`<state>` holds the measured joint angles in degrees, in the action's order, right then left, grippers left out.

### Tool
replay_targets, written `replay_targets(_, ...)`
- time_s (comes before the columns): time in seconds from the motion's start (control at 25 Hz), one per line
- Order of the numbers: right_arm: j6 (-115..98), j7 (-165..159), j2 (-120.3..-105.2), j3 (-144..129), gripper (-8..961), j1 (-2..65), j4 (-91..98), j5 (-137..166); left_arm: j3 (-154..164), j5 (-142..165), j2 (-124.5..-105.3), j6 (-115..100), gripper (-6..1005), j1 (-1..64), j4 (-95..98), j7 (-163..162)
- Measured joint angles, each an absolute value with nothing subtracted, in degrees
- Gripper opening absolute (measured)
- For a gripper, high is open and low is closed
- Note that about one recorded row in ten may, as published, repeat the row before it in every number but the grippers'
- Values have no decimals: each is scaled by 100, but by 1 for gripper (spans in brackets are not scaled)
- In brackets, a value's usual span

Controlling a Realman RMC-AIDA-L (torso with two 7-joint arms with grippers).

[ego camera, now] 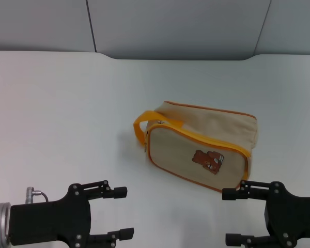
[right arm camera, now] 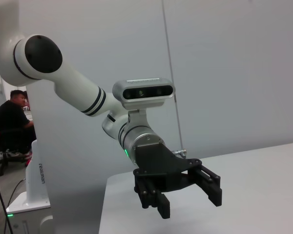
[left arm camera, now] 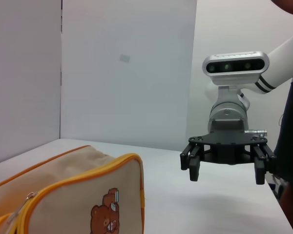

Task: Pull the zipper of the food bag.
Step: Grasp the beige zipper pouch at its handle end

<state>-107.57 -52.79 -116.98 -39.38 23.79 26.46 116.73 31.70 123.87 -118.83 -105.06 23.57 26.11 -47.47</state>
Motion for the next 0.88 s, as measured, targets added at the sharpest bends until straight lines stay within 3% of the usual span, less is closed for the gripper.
replay_targets(0.52,-10834,-5261,-11734,-3000,785,2330,2645,11598,2650,12178,-11882,-9854,743,2371,2404,-4537)
replay_targets(0.68,-10912,-5230,-11793,-2026,785,2227,2646,11520,2349,11845,-11884,-8487,743,2672,1746,-4338)
replay_targets(0.88,-11056,-5221,-11764,-1944,785,2142,2672,11519,2380,11840,-11895,-7688,742,3078,1228,-4136)
